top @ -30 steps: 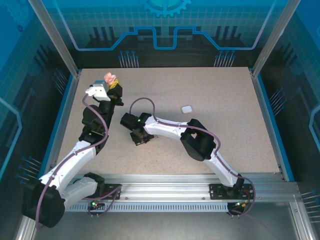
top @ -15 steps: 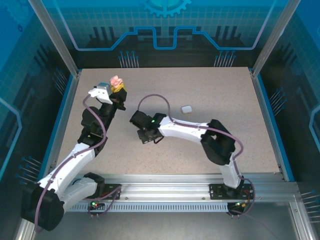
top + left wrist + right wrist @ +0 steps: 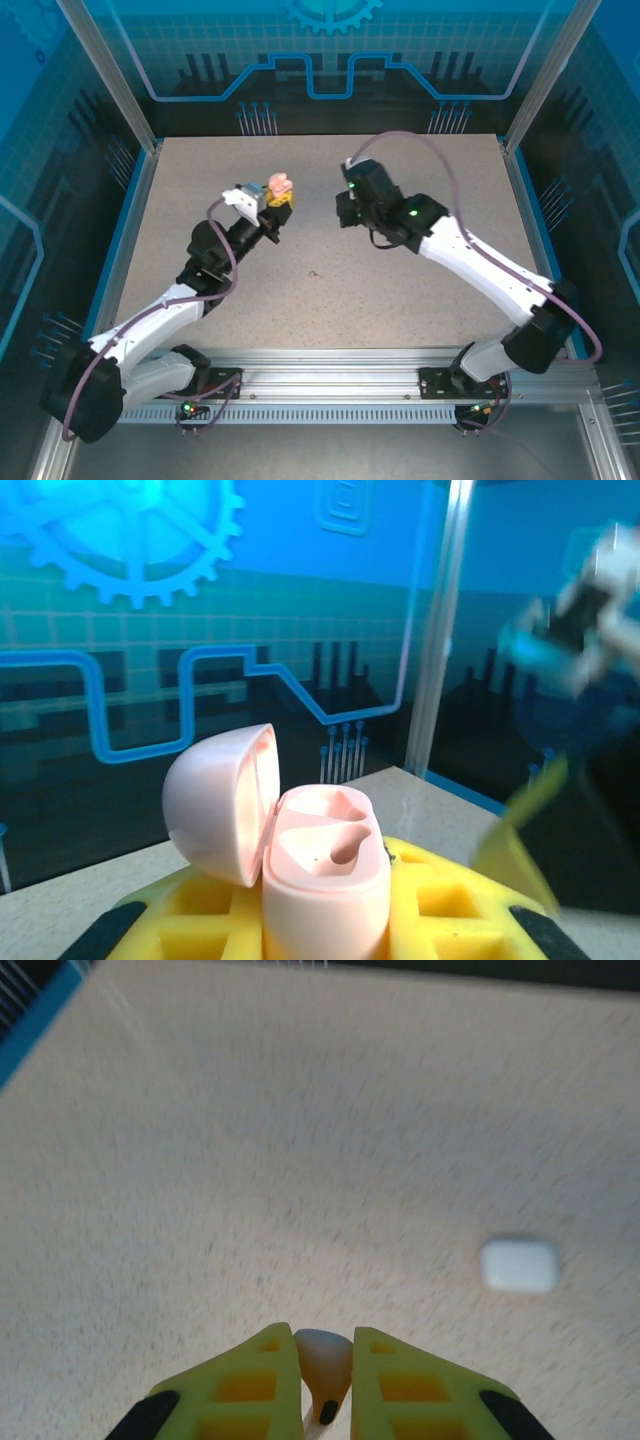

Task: Insert wireless bluetooth earbuds into charging case

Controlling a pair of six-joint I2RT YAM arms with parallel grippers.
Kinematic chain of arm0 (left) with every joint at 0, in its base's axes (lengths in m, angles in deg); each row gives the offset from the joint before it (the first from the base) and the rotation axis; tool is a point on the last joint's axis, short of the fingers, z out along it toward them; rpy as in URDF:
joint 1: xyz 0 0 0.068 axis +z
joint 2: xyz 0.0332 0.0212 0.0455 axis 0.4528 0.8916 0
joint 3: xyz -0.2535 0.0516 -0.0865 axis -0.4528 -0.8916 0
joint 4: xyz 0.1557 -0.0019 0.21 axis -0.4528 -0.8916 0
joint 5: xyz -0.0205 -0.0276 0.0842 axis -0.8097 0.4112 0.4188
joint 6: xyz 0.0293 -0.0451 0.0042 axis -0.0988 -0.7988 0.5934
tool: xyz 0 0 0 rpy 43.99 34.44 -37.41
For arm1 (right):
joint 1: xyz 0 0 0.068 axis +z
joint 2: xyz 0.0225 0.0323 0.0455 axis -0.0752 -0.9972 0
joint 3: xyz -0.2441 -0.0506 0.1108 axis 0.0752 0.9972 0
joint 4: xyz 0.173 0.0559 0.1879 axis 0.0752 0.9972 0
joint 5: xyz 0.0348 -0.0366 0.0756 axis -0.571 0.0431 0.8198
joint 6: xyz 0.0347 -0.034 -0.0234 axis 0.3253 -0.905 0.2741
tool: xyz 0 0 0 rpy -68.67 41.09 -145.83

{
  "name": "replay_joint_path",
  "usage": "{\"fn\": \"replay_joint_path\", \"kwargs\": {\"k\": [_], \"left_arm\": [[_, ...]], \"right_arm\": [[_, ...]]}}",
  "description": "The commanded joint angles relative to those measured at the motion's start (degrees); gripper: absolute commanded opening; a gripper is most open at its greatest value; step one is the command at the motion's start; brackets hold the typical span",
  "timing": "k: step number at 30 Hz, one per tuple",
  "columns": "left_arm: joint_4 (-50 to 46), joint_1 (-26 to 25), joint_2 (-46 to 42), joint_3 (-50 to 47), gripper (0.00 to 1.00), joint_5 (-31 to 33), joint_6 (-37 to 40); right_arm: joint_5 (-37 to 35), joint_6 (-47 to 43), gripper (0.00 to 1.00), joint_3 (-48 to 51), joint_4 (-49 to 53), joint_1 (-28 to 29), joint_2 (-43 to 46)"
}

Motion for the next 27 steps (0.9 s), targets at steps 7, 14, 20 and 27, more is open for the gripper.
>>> {"fn": "replay_joint_path", "kwargs": {"k": [7, 14, 20, 27], "left_arm": [[10.4, -7.7, 7.0, 2.9, 0.0, 0.4, 10.2], [15.3, -10.8, 12.0, 7.1, 0.0, 2.2, 13.1], [17.1, -12.3, 14.6, 10.3, 0.0, 1.6, 13.3], [17.2, -13.4, 16.1, 11.8, 0.0, 0.4, 14.4]], "right_arm": [[4.1, -15.2, 0.14, -1.7, -10.0, -0.8, 9.8], [12.8, -21.3, 0.14, 1.3, -17.4, -0.8, 14.4], [17.7, -23.2, 0.14, 3.5, -20.2, -0.8, 15.9], [20.5, -23.7, 0.14, 3.2, -19.1, -0.8, 15.8]]}}
